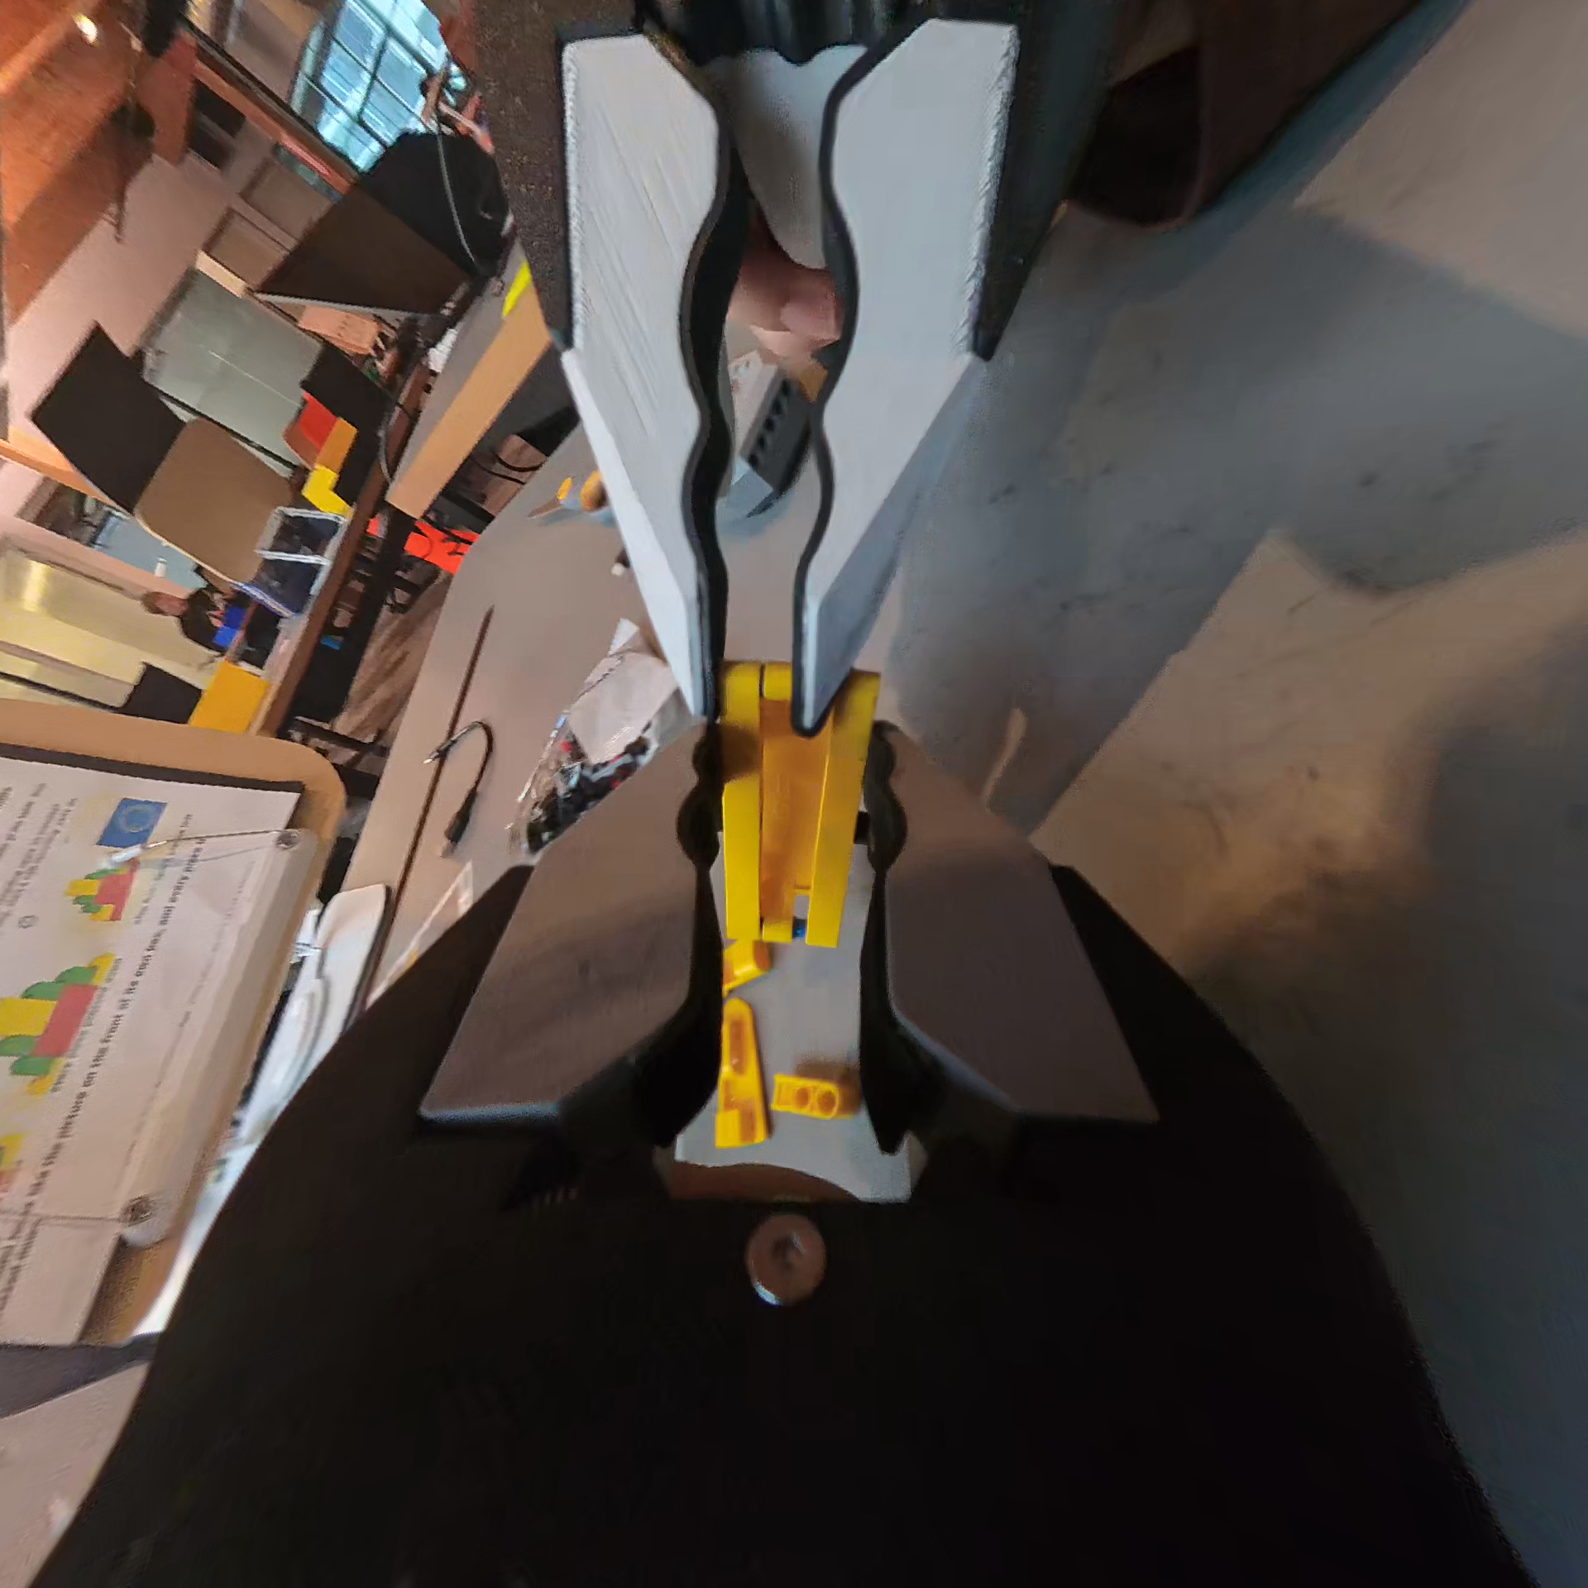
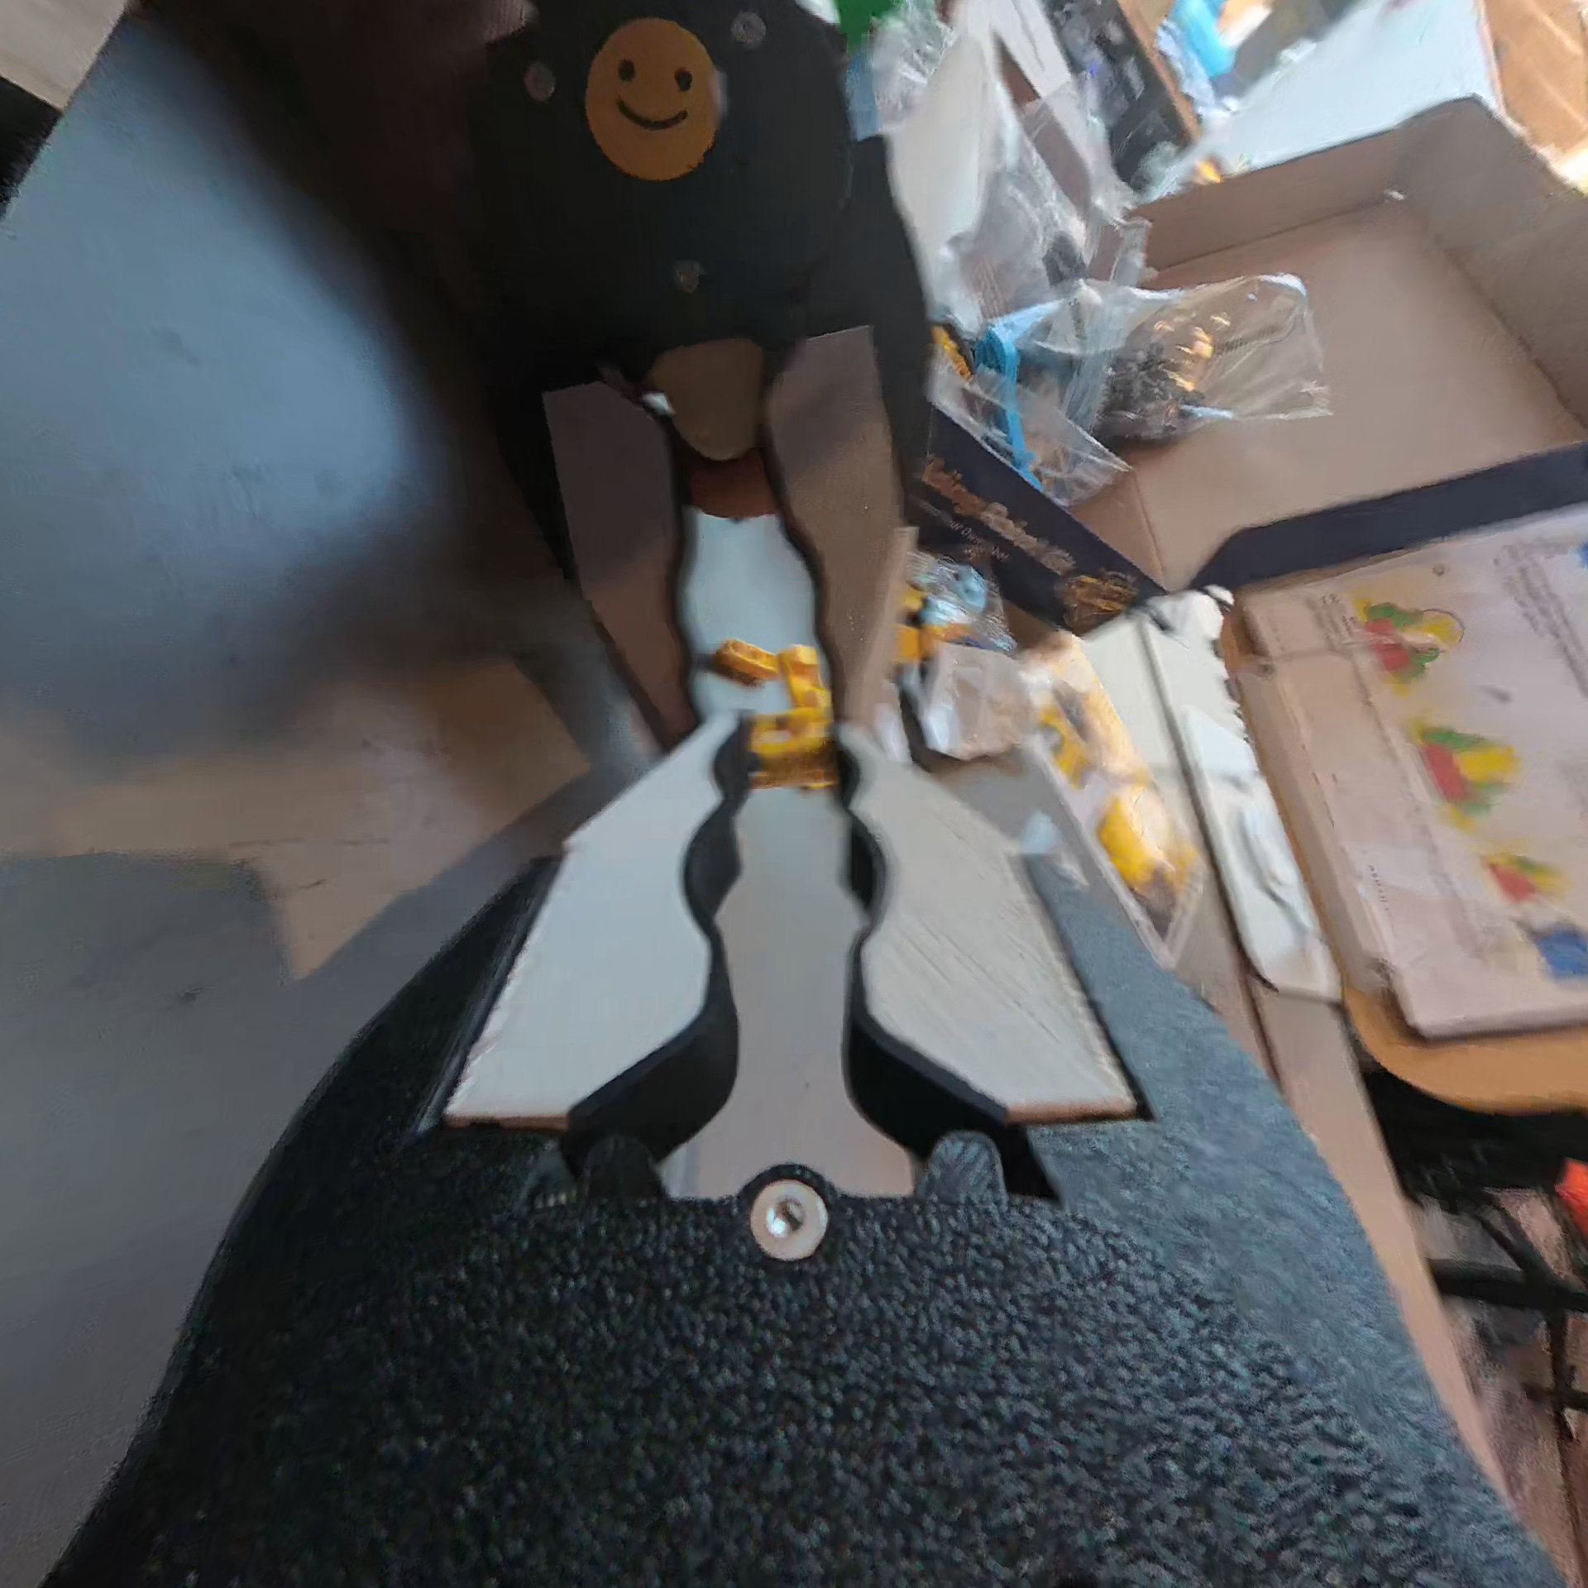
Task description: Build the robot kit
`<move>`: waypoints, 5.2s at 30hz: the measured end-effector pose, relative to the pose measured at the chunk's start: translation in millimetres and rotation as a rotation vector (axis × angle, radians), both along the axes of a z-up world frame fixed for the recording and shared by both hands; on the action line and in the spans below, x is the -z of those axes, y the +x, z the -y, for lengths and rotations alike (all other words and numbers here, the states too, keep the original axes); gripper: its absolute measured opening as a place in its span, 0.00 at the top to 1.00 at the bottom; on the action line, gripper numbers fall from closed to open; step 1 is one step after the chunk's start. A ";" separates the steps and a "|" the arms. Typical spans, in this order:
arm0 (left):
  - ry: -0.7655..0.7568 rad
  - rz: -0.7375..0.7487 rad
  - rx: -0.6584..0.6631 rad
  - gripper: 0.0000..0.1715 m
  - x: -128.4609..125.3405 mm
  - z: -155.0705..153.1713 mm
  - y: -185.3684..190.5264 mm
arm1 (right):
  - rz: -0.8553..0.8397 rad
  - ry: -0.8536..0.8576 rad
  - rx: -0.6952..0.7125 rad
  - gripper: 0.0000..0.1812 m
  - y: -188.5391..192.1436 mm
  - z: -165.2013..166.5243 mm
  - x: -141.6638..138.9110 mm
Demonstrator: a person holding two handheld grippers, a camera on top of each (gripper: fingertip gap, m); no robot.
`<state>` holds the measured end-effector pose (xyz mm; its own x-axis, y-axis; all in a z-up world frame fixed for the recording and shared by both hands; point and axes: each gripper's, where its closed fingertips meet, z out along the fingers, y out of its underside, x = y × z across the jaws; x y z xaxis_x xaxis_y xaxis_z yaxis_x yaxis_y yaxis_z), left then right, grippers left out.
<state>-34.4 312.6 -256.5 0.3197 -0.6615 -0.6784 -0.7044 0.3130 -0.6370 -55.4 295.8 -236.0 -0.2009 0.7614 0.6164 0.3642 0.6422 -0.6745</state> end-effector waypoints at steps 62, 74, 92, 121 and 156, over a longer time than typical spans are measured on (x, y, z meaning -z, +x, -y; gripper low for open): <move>-0.168 0.034 -0.025 0.72 11.2 -6.1 -8.0 | -0.018 -0.241 0.076 0.87 6.5 -16.6 7.3; -0.257 0.309 -0.005 0.69 -31.1 0.4 -12.4 | -0.021 -0.153 0.102 0.87 8.9 -22.3 7.2; -0.288 0.139 -0.076 0.85 0.9 -11.3 -34.3 | -0.188 -0.238 0.021 0.87 15.7 -14.5 -28.6; 0.213 -0.048 -0.255 0.86 -30.4 -42.2 -58.1 | -0.131 -0.167 0.231 0.82 13.7 -49.4 -11.1; 0.363 0.176 -0.322 0.94 -86.3 11.5 13.1 | -0.348 -0.116 0.505 0.94 46.7 -40.2 -60.3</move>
